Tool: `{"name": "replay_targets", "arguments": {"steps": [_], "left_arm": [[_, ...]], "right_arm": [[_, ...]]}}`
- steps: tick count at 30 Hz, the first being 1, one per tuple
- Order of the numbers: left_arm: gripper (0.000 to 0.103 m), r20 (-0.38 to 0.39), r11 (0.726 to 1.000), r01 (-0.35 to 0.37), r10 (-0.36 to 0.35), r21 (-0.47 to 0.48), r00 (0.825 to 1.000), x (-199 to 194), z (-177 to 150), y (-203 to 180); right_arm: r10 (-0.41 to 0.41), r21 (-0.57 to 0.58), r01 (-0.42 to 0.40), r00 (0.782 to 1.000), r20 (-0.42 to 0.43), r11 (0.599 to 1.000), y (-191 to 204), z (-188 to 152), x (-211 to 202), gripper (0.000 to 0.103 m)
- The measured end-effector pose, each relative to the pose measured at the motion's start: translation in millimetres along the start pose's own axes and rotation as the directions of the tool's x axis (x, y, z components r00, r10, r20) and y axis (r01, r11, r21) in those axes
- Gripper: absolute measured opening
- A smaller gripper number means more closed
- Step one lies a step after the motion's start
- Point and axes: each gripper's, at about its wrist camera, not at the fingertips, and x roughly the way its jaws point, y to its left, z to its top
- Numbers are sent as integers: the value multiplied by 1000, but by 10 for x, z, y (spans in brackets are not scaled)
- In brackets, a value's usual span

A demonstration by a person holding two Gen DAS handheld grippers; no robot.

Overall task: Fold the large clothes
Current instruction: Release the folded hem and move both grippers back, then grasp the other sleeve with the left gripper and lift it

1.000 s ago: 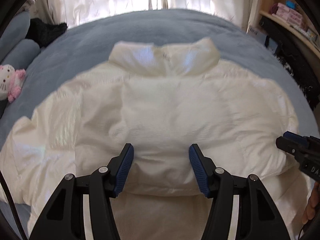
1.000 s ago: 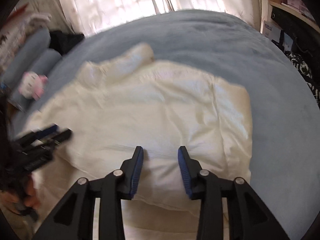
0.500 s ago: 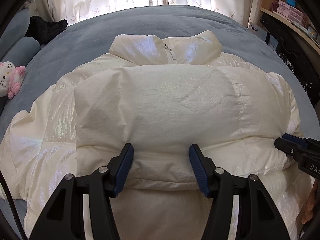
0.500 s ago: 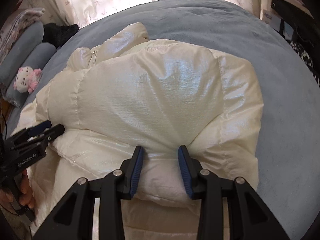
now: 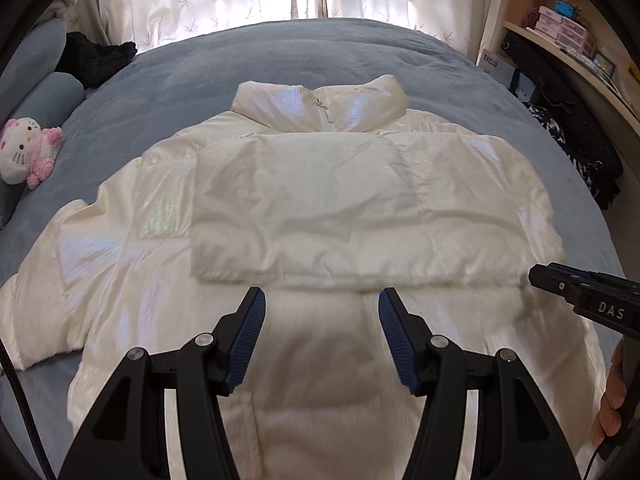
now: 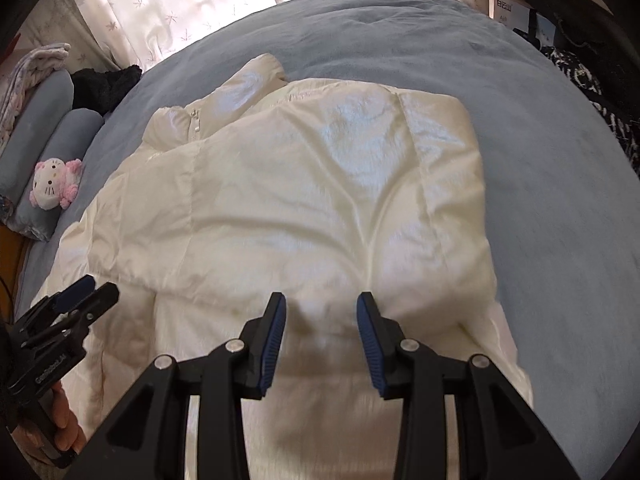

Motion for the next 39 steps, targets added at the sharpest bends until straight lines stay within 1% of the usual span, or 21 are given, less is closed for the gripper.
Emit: {"name": "replay_targets", "arguments": {"steps": [2, 7, 9, 10, 11, 13, 17, 19, 23, 27, 29, 32, 35, 39], "left_arm": [[57, 7, 1000, 0, 0, 0, 1000, -138, -86, 10], [58, 10, 1000, 11, -11, -11, 1000, -418, -300, 79], [58, 14, 1000, 22, -21, -15, 1000, -519, -393, 101], [58, 15, 1000, 27, -27, -15, 1000, -563, -435, 118], [64, 15, 999, 31, -31, -15, 999, -612, -478, 125], [75, 19, 999, 42, -42, -15, 999, -712, -553, 148], [76, 33, 996, 83, -82, -44, 996, -956, -705, 303], [77, 31, 995, 81, -80, -62, 996, -1027, -754, 394], [77, 25, 993, 45, -42, -107, 999, -1166, -938, 643], [77, 24, 989, -5, 8, -150, 1000, -1228, -1115, 939], [77, 27, 986, -9, 13, -164, 1000, -1248, -1163, 1097], [77, 31, 981, -16, 22, -195, 999, -1260, -1191, 1391], [77, 35, 969, -4, 13, -247, 999, -1219, -1213, 1738], [77, 30, 941, 52, -45, -334, 999, -1075, -1242, 2243]], "right_arm": [[-14, 1, 14, 1000, -21, 1000, 38, -97, -65, 37], [-4, 18, 5, 999, -40, 1000, 104, -337, -185, 37], [9, 24, -8, 999, -41, 1000, 133, -435, -226, 39], [15, 27, -13, 999, -42, 1000, 151, -488, -249, 42], [19, 28, -18, 999, -42, 999, 173, -542, -272, 44], [30, 31, -29, 999, -45, 999, 212, -625, -314, 45], [57, 6, -57, 998, -31, 998, 388, -780, -442, 46], [72, -10, -73, 997, -23, 997, 494, -834, -503, 46], [141, -55, -141, 990, -4, 989, 799, -916, -602, 47], [135, -147, -128, 990, 39, 981, 1210, -997, -657, 47], [140, -203, -126, 988, 57, 971, 1454, -1046, -670, 47], [160, -250, -138, 985, 67, 958, 1739, -1098, -660, 47], [163, -313, -127, 982, 92, 941, 2051, -1139, -631, 47], [165, -380, -115, 981, 101, 918, 2446, -1147, -512, 47]]}}
